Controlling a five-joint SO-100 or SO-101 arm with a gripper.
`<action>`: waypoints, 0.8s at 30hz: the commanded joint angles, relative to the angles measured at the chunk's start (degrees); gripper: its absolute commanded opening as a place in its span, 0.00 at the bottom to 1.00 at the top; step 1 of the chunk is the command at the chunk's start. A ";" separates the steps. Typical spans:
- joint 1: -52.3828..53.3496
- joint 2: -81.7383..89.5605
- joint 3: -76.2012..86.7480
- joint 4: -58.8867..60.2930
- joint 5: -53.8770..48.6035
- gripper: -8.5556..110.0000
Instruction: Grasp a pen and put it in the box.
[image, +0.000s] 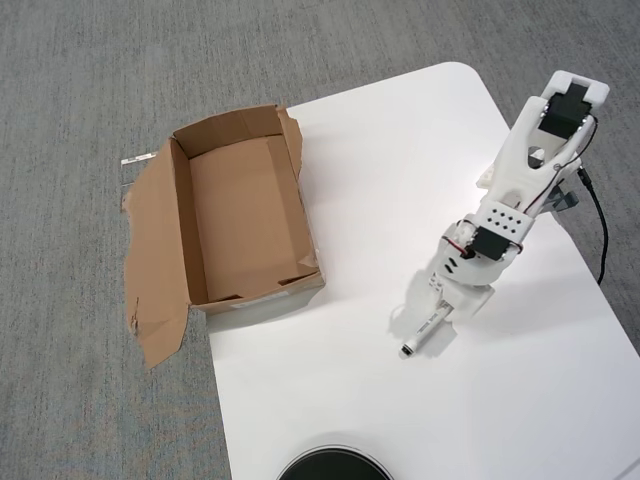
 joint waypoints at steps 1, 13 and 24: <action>2.77 6.24 -2.42 -0.35 -0.48 0.08; 17.01 8.17 -21.23 -0.35 -0.66 0.08; 35.11 8.00 -35.99 -0.44 -0.66 0.08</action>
